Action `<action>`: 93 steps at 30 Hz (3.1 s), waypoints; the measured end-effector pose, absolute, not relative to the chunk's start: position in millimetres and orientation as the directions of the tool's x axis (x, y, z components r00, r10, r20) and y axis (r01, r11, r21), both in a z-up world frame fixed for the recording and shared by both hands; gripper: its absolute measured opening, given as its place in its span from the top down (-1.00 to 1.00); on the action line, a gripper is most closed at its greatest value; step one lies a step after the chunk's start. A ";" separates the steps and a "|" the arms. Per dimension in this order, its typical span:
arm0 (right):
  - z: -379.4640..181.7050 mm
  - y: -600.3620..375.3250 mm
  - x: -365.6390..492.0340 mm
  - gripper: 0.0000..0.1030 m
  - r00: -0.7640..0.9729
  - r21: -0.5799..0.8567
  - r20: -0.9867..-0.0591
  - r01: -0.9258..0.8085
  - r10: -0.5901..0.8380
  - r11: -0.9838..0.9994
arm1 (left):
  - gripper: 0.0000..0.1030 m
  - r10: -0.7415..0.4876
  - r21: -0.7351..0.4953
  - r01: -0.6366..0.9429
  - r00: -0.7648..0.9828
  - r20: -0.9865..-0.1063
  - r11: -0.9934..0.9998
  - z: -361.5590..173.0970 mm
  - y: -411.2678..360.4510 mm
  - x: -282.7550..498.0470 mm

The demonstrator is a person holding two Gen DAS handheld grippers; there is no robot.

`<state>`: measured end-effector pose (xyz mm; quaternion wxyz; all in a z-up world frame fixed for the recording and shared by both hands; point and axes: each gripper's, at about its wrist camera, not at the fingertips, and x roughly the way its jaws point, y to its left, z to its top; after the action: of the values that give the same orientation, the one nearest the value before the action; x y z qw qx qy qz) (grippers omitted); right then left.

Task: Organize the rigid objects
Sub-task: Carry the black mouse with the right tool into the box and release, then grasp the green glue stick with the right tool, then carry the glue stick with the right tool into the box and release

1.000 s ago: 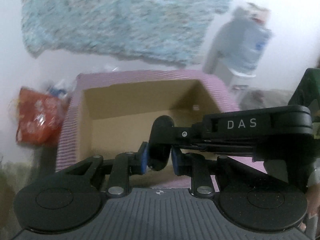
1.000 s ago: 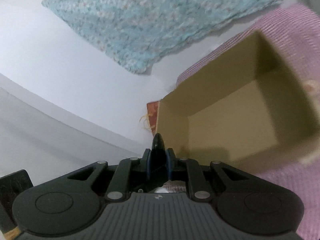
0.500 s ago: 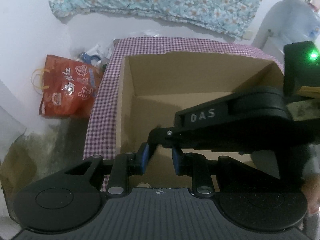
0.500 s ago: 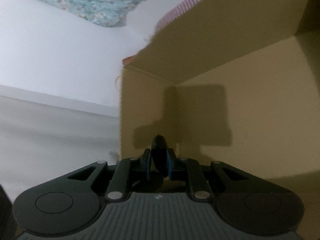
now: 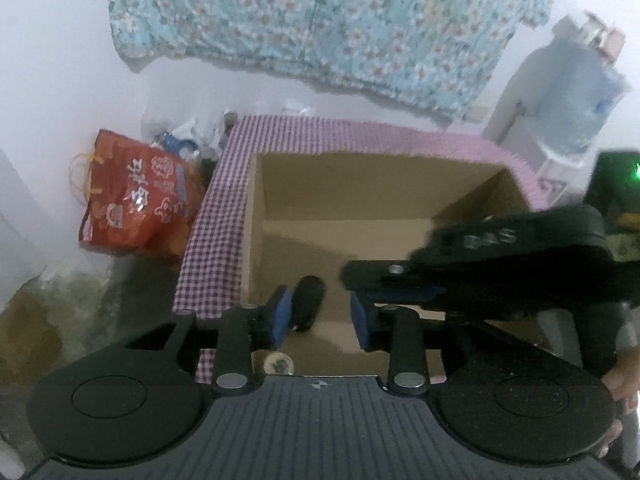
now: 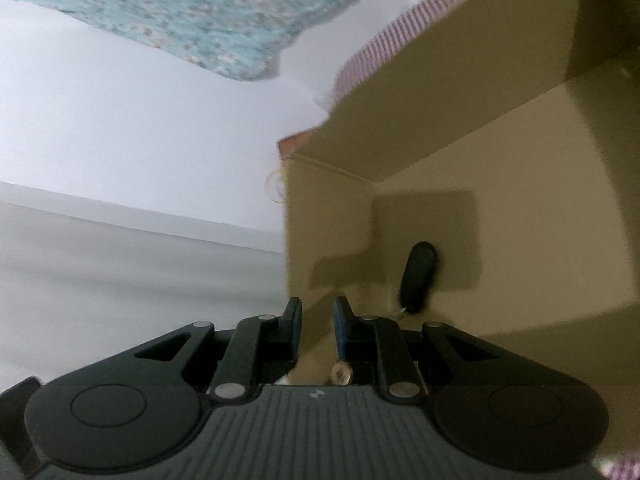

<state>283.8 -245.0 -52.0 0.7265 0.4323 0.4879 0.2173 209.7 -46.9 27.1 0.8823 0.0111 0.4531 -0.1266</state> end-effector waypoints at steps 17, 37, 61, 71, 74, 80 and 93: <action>-61.6 -335.2 93.7 0.60 0.611 0.812 -0.554 0.247 0.565 0.529 | 0.01 -0.443 -0.189 0.526 0.413 -0.796 0.829 -0.8 -103.6 105.0; -139.4 -319.4 134.3 0.60 0.514 0.696 -0.709 0.404 0.483 0.593 | 0.42 -0.335 -0.125 0.604 0.250 -0.908 0.787 -113.7 -169.5 123.7; -143.7 -321.9 126.1 0.68 0.510 0.712 -0.695 0.390 0.506 0.584 | 0.62 -0.322 -0.112 0.608 0.248 -0.914 0.786 -124.8 -187.6 124.9; -114.6 -328.3 94.2 0.68 0.559 0.732 -0.666 0.358 0.495 0.580 | 0.65 -0.377 -0.114 0.635 0.296 -0.878 0.764 -90.6 -177.9 102.3; -90.2 -326.4 80.4 0.68 0.589 0.734 -0.650 0.324 0.479 0.598 | 0.65 -0.408 -0.111 0.645 0.331 -0.851 0.756 -68.7 -168.9 91.8; -27.9 -312.0 69.6 0.68 0.658 0.730 -0.601 0.220 0.454 0.647 | 0.65 -0.465 -0.103 0.633 0.437 -0.770 0.767 -14.1 -142.3 80.0; 32.9 -250.3 183.9 0.68 0.612 0.743 -0.535 0.014 0.582 0.669 | 0.65 -0.378 -0.099 0.480 0.530 -0.759 0.872 28.5 -98.5 177.9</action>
<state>183.9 -250.3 32.9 0.8189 0.3680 0.4049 0.1734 177.9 -98.5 28.5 0.8726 0.0610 0.4176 -0.2458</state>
